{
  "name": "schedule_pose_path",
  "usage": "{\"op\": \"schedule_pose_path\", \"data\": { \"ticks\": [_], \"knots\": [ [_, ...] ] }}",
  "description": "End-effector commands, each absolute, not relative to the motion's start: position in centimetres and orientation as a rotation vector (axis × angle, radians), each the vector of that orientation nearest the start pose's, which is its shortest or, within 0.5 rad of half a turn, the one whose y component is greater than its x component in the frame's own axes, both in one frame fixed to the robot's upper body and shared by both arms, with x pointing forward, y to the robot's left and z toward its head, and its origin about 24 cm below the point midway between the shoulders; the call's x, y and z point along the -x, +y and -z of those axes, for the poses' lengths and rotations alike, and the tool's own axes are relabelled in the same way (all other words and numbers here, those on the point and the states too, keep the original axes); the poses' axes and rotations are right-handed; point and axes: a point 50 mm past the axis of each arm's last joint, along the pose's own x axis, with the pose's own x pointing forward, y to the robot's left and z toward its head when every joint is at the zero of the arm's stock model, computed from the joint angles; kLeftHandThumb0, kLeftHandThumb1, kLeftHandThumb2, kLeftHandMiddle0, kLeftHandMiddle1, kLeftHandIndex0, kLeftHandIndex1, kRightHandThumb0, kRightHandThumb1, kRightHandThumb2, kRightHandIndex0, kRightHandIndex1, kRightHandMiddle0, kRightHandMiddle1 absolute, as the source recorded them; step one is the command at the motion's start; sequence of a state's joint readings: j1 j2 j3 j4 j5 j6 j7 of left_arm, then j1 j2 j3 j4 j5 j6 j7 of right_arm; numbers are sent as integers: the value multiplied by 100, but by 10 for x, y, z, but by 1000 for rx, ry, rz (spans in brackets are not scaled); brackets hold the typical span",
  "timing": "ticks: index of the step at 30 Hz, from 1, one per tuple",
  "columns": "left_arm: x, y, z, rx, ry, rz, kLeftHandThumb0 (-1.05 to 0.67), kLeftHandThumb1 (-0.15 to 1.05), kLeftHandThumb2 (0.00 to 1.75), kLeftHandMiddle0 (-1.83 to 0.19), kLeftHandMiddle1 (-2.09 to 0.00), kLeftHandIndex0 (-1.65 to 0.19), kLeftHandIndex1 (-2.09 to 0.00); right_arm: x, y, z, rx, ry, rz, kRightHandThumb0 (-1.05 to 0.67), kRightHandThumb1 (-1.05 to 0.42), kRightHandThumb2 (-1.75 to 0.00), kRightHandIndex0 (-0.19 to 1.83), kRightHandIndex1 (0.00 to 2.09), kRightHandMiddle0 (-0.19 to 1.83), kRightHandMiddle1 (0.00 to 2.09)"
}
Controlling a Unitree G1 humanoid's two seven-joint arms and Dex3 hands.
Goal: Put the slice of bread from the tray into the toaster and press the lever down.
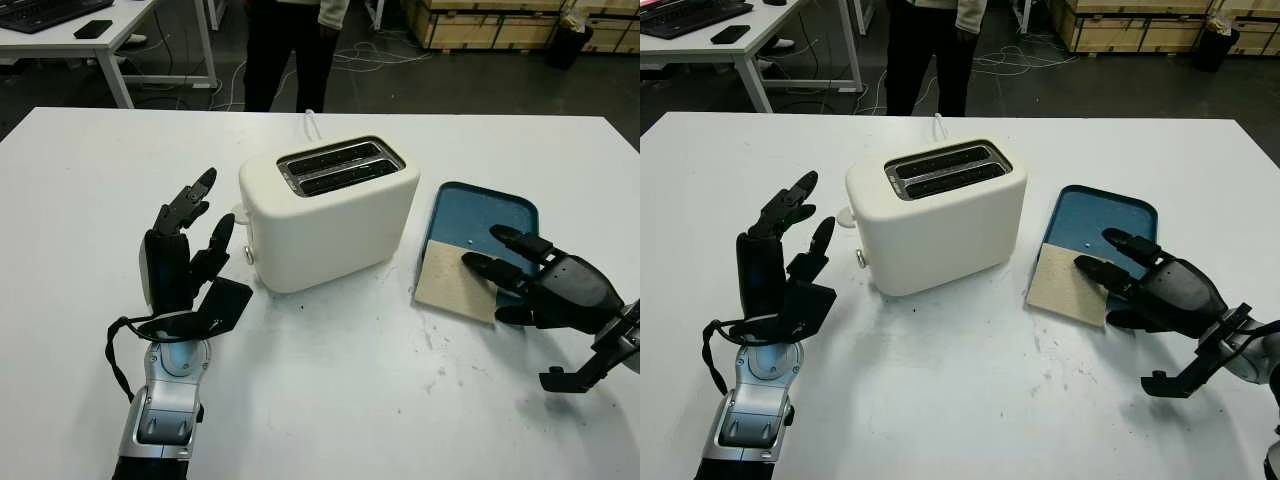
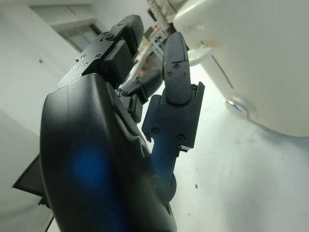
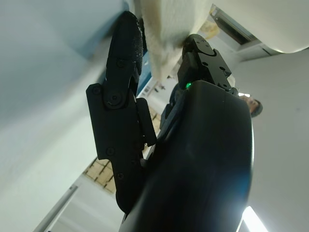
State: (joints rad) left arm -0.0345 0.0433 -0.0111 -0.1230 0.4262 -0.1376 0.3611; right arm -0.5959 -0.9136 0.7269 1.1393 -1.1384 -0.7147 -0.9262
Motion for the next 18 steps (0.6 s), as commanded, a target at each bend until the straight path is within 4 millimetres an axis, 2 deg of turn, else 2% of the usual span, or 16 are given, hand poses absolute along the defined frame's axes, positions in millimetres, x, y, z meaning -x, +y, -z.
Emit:
{"op": "schedule_pose_path", "data": {
  "ticks": [1, 6, 12, 18],
  "knots": [
    [-252, 160, -100, -407, -391, -333, -38, 92, 36, -33, -94, -64, -1, -278, -309, -44, 1802, -446, -479, -68, -92, -45, 1, 1, 18, 1],
    [-252, 160, -100, -409, -387, -332, -38, 92, 36, -33, -94, -64, -1, -281, -304, -41, 1805, -442, -492, -63, -92, -48, 4, 2, 17, 0],
    [-252, 160, -100, -405, -384, -330, -38, 92, 35, -33, -94, -64, -1, -282, -301, -39, 1814, -443, -514, -69, -92, -46, 1, 1, 13, 0],
    [-252, 160, -100, -412, -381, -332, -39, 92, 36, -33, -94, -64, -1, -282, -299, -38, 1813, -465, -516, -67, -92, -47, 6, 3, 16, 2]
  ]
}}
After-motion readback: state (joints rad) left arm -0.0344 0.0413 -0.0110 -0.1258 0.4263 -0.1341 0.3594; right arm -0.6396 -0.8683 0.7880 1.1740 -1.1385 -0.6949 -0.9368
